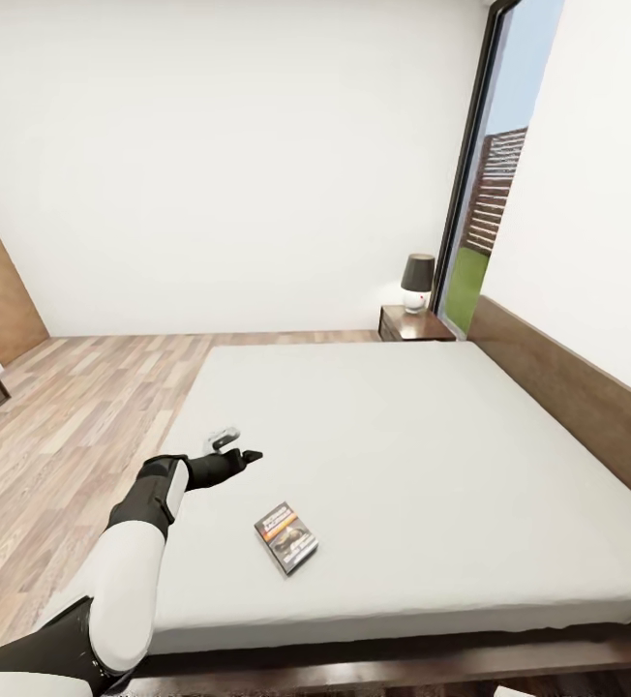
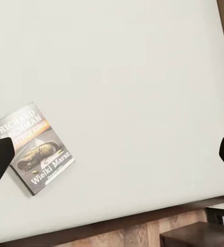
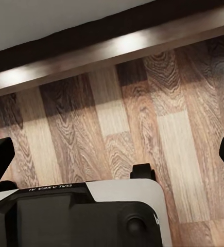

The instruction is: In the bedroom, move the book from the bed onto either nightstand, and place the two sandals side by side next to the bed.

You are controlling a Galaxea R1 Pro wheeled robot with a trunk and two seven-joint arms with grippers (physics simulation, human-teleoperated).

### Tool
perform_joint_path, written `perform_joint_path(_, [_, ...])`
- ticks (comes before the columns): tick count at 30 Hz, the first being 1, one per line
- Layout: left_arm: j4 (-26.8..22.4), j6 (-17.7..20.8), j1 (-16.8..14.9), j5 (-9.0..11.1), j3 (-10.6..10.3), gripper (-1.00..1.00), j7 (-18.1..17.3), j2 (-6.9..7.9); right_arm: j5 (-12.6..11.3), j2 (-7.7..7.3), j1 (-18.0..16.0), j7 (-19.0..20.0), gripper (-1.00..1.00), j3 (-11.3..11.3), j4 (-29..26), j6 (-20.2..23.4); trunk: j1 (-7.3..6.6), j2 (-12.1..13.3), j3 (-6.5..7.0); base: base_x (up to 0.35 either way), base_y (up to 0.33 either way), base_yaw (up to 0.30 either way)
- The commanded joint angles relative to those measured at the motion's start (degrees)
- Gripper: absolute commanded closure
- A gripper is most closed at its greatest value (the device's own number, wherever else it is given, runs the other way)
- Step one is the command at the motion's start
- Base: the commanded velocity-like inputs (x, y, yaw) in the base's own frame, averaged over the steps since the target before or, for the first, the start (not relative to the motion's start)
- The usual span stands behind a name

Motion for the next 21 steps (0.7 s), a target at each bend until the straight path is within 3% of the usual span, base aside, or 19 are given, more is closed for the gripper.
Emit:
perform_joint_path(1, [-0.04,0.24,-0.09,-0.59,0.47,-1.0,-0.5,-0.09,-0.3,-0.01,-0.04,0.3,-1.0,-0.25,-0.01,0.13,0.03,-0.13,-0.22,0.0,0.0,0.0])
perform_joint_path(21, [0.05,0.21,-0.09,-0.59,0.46,-1.0,-0.75,-0.09,-0.23,-0.07,-0.04,0.3,-1.0,-0.25,-0.01,0.13,0.03,-0.13,-2.02,0.0,0.0,0.0])
